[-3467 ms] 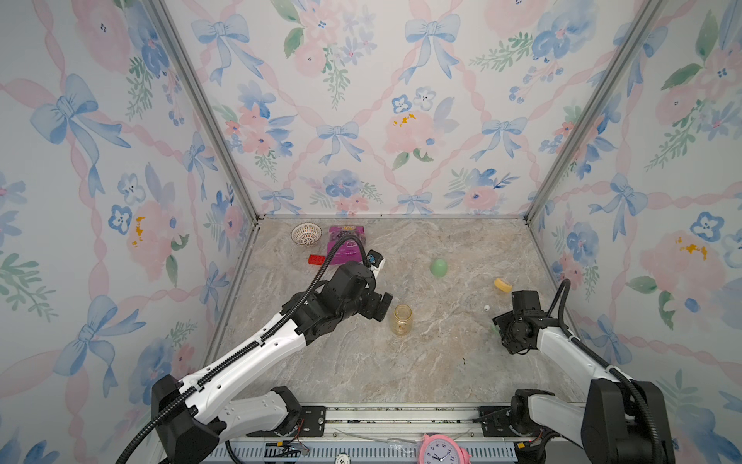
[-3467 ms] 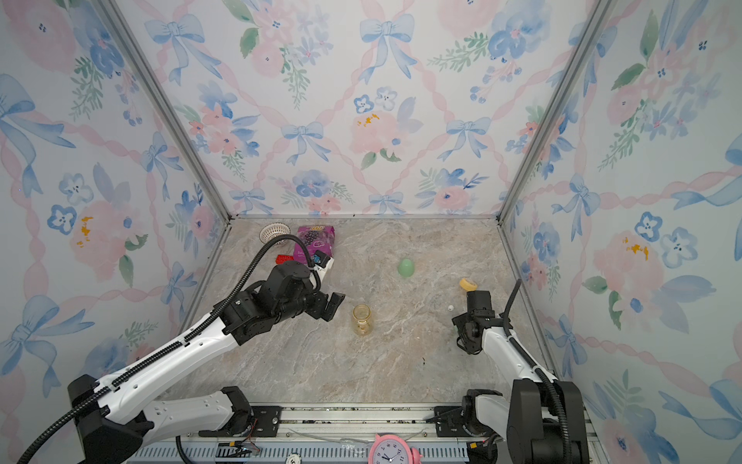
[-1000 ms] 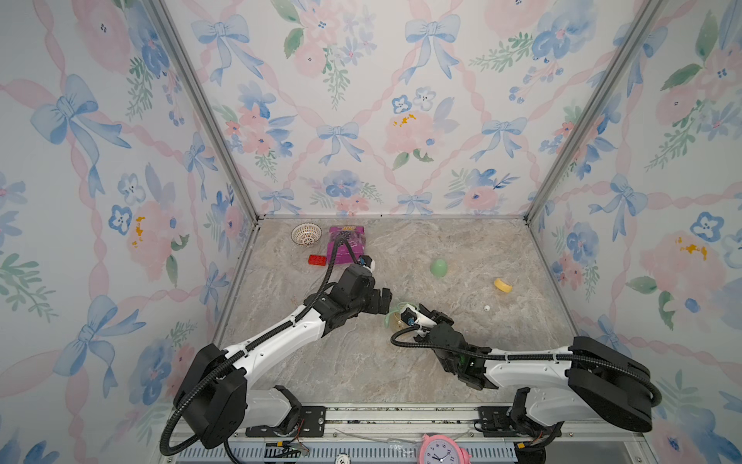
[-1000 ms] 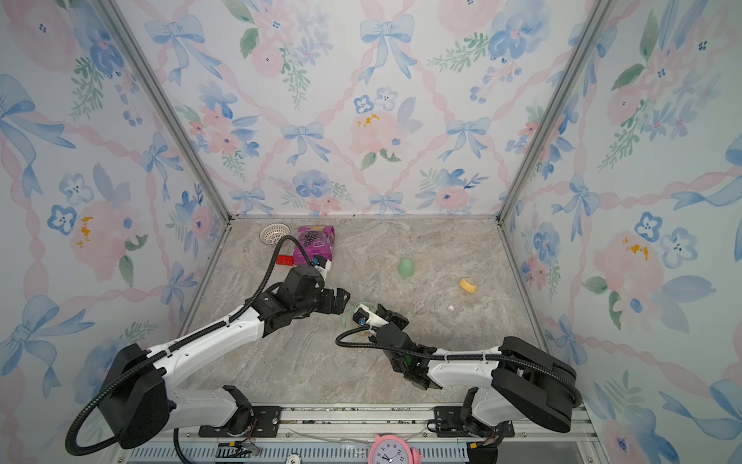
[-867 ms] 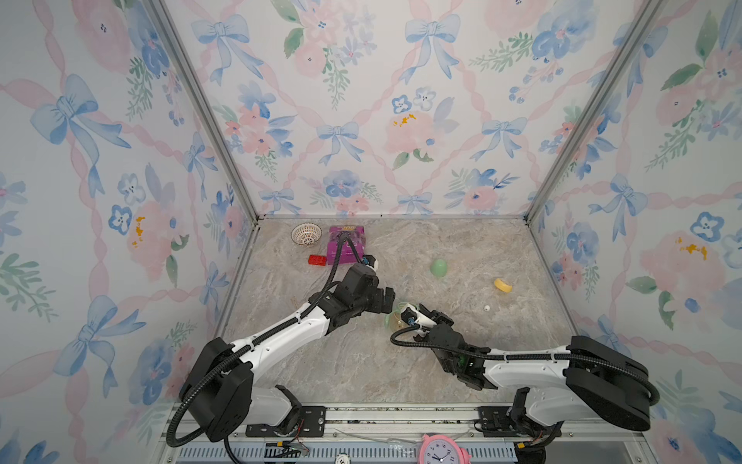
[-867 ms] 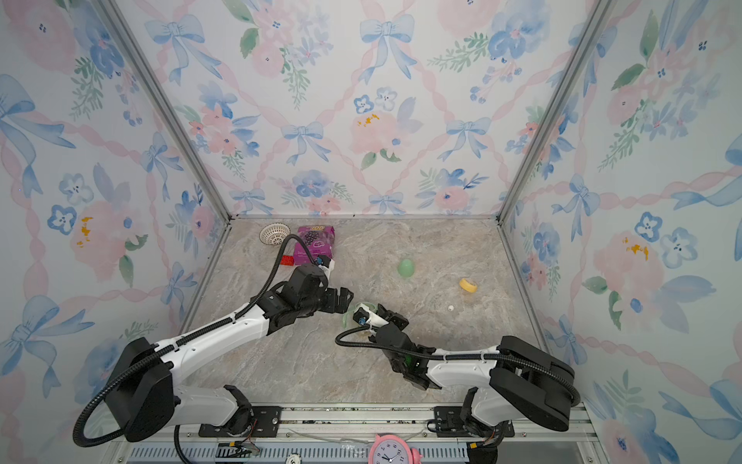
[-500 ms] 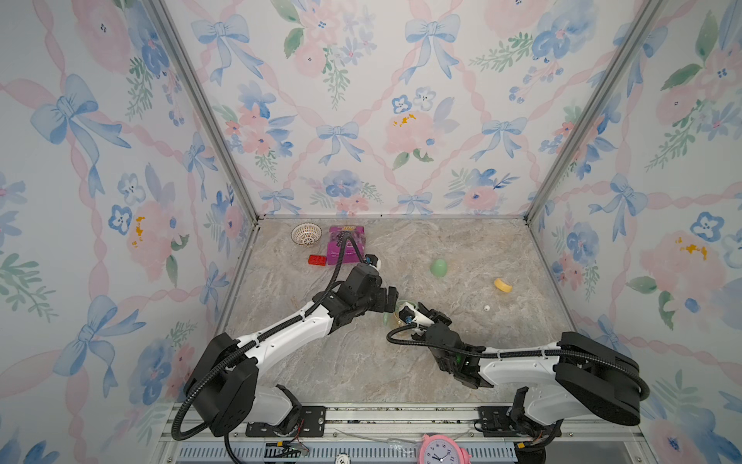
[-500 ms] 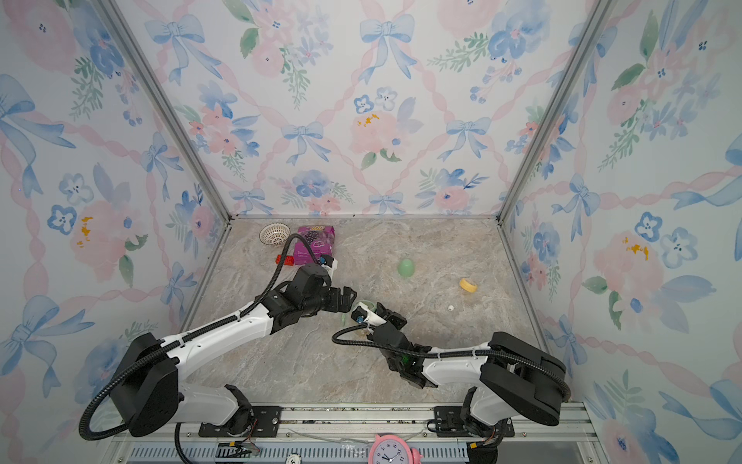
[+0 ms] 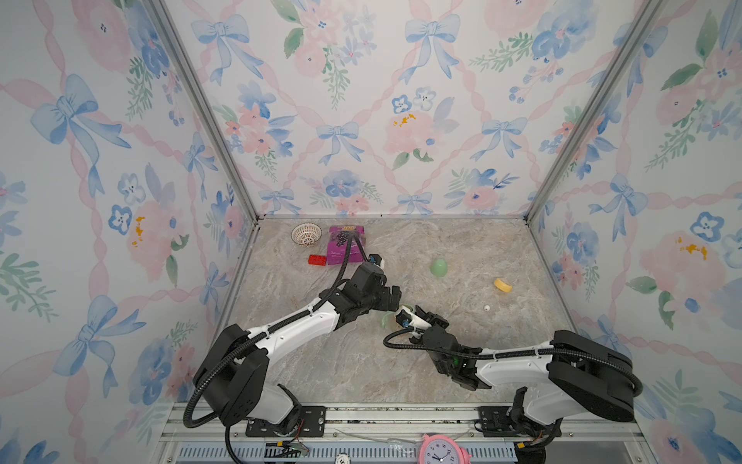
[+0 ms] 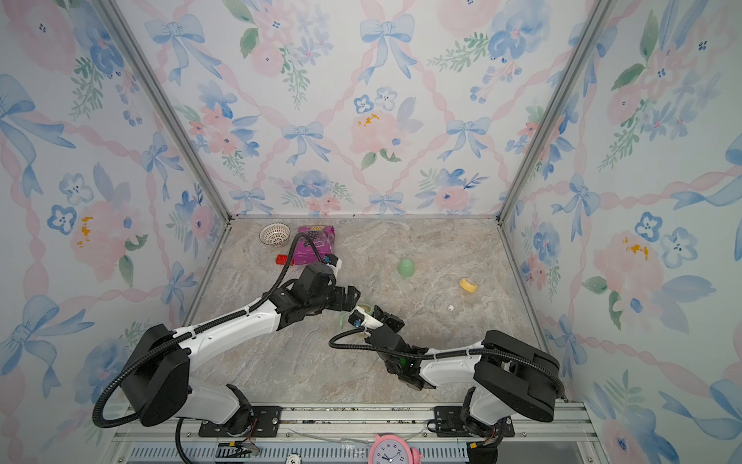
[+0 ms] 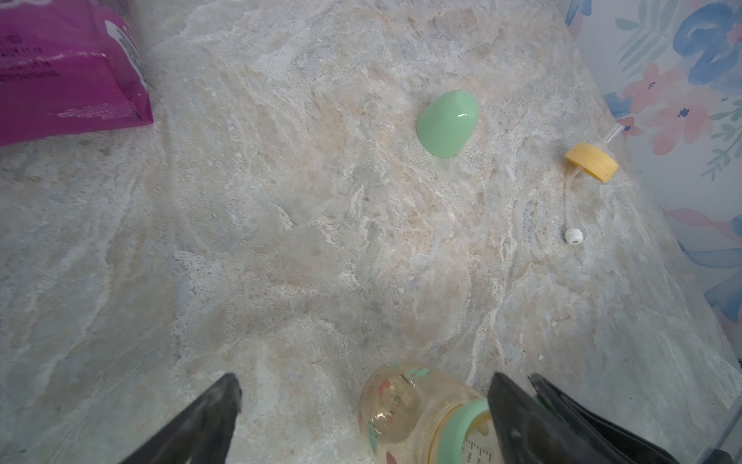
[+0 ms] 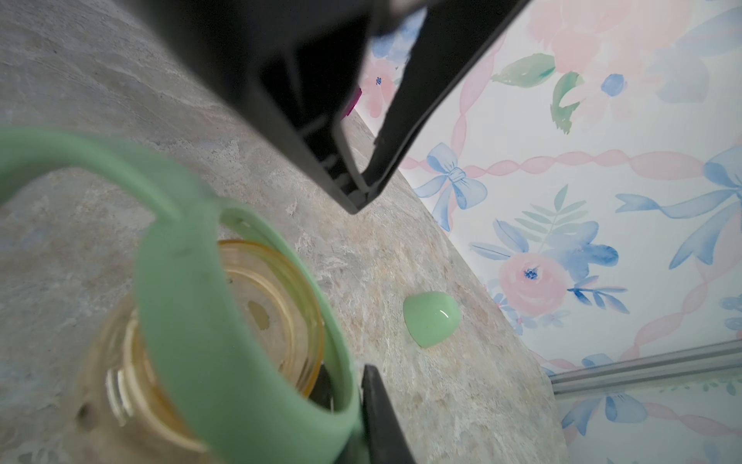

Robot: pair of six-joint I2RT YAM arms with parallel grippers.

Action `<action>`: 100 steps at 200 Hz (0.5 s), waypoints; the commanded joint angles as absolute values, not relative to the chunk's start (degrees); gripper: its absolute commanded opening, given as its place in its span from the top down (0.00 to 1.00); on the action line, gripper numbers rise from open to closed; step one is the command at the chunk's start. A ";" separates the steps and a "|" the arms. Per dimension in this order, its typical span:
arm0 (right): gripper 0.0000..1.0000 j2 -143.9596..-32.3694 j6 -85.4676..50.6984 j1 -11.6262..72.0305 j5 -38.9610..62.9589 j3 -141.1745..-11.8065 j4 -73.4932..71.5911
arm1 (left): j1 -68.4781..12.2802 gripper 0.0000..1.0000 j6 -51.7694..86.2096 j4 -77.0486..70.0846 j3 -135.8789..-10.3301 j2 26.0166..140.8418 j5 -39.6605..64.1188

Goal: Assemble the baby bottles
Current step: Put on the handle of the baby bottle.

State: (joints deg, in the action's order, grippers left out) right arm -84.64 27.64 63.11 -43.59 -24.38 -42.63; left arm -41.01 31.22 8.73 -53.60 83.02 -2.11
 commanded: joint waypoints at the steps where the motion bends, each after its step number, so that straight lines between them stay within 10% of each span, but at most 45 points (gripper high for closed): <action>1: 0.88 -83.83 26.81 64.02 -44.29 -24.04 -42.17 | -42.44 0.02 31.84 8.04 -55.35 84.44 -0.27; 100: 0.70 -81.35 24.27 65.17 -44.84 -22.32 -40.61 | -45.47 0.02 33.06 7.12 -54.76 87.91 1.37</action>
State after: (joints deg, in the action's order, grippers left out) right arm -82.96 26.50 64.12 -43.83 -23.11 -41.52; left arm -44.66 32.23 7.79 -54.15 86.87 -0.23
